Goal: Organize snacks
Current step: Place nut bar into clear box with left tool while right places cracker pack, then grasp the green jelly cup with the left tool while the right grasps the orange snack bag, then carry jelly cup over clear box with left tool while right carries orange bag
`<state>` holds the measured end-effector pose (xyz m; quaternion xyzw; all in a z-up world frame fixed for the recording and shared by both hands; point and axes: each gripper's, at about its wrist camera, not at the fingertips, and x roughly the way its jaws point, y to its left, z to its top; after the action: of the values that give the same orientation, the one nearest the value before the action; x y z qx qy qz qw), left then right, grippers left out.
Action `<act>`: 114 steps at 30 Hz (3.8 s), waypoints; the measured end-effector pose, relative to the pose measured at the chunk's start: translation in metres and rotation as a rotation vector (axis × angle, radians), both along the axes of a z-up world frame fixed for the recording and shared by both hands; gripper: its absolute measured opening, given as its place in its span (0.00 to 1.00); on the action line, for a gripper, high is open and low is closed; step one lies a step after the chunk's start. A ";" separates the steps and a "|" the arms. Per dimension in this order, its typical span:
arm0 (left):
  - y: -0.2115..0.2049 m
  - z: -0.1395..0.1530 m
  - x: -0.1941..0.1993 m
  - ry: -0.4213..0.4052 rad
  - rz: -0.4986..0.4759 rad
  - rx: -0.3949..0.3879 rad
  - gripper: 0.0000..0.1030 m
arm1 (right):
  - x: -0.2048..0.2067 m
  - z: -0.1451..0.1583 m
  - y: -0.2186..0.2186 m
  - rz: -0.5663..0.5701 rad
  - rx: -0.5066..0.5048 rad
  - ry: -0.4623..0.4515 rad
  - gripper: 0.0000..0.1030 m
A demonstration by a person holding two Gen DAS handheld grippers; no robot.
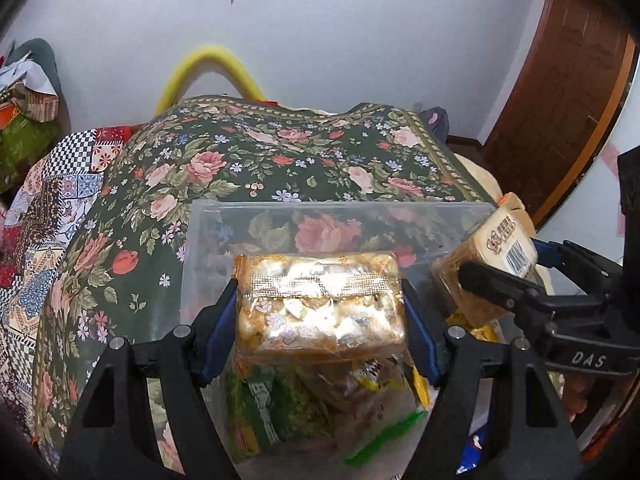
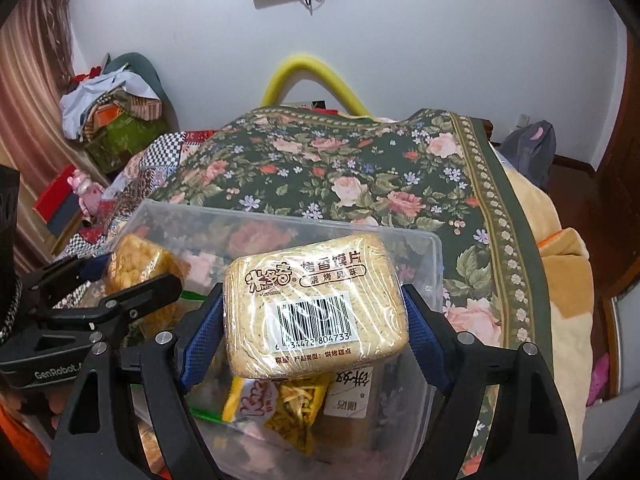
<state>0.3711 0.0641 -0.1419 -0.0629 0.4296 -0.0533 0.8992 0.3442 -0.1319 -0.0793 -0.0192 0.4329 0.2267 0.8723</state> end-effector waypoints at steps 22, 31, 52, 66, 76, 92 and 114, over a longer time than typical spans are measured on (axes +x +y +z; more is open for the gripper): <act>-0.007 0.070 -0.078 -0.144 -0.039 0.041 0.72 | -0.057 0.056 -0.013 0.024 -0.019 -0.163 0.80; -0.015 0.090 -0.155 -0.161 -0.036 0.029 0.73 | -0.126 0.082 -0.030 0.045 -0.012 -0.234 0.80; -0.033 0.013 -0.261 0.009 -0.073 0.033 0.73 | -0.207 -0.009 -0.030 0.117 -0.046 0.008 0.82; -0.065 0.000 -0.249 0.009 -0.189 0.032 0.69 | -0.205 -0.030 -0.031 0.118 0.009 0.034 0.44; -0.088 -0.024 -0.221 0.070 -0.214 0.046 0.66 | -0.204 -0.018 -0.077 0.024 0.050 0.003 0.42; -0.096 -0.028 -0.219 0.057 -0.225 0.071 0.54 | -0.202 -0.008 -0.089 -0.001 0.085 -0.013 0.42; -0.040 0.068 -0.195 -0.177 -0.099 0.034 0.54 | -0.154 0.058 -0.065 0.009 0.136 -0.184 0.42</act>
<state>0.1765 0.0240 -0.0742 -0.0215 0.3517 -0.0955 0.9310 0.1902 -0.1966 -0.0210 0.0172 0.3346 0.2566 0.9066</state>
